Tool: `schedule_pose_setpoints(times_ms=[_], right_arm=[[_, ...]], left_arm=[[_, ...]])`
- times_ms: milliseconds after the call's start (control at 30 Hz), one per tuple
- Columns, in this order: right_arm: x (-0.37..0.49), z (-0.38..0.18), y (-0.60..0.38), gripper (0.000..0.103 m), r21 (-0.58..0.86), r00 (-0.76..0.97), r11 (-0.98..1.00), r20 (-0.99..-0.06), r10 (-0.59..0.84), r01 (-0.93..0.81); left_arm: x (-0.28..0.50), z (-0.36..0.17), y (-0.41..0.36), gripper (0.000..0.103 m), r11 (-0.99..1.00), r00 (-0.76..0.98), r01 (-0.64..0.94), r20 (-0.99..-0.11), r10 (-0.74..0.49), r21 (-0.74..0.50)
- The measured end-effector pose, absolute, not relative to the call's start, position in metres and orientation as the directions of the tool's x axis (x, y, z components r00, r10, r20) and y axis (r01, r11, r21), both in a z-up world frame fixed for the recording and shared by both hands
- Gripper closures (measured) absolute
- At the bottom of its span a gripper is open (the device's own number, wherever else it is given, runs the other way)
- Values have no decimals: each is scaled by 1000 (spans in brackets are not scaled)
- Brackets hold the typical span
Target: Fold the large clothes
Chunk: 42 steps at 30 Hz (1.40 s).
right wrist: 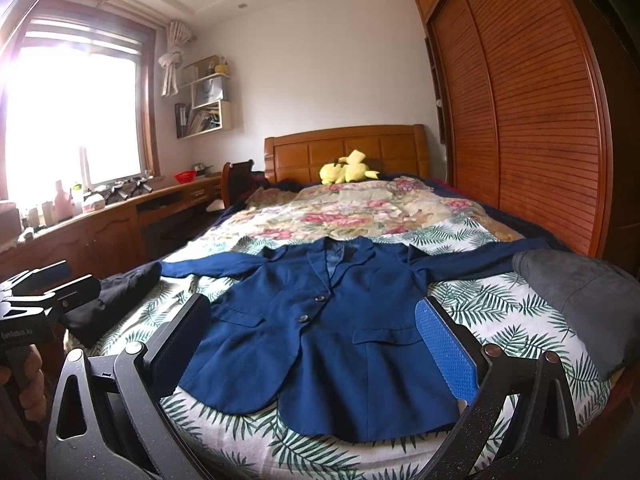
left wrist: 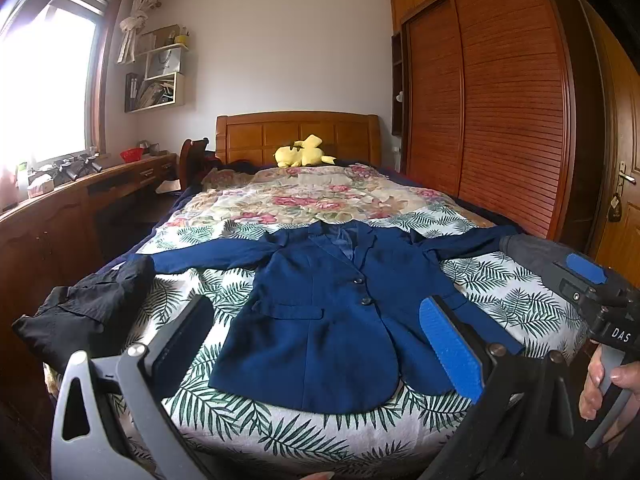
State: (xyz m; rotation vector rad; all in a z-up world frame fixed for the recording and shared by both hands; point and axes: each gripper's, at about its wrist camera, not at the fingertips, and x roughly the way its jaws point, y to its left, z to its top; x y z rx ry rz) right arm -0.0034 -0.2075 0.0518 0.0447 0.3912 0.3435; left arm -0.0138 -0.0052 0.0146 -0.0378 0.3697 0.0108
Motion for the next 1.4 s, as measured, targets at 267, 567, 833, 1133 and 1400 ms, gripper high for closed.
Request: schedule_pose_setpoints(times_ms=[267, 567, 833, 1133, 1400], right_arm=[[-5, 54, -206, 0, 109, 867, 941, -365, 338, -321], [-5, 55, -206, 0, 109, 868, 941, -365, 337, -320], [-4, 54, -207, 0, 107, 868, 941, -364, 337, -320], [-4, 54, -207, 0, 110, 869, 941, -363, 337, -319], [-3, 53, -207, 0, 111, 866, 940, -366, 340, -322]], left_arm=[[-20, 20, -8, 0, 999, 938, -12, -347, 0, -33], [-22, 21, -9, 0, 999, 940, -11, -342, -1, -31], [-23, 24, -9, 0, 999, 942, -15, -336, 4, -30], [-25, 25, -8, 0, 999, 942, -15, -335, 5, -28], [-25, 25, -9, 0, 999, 940, -13, -340, 2, -29]])
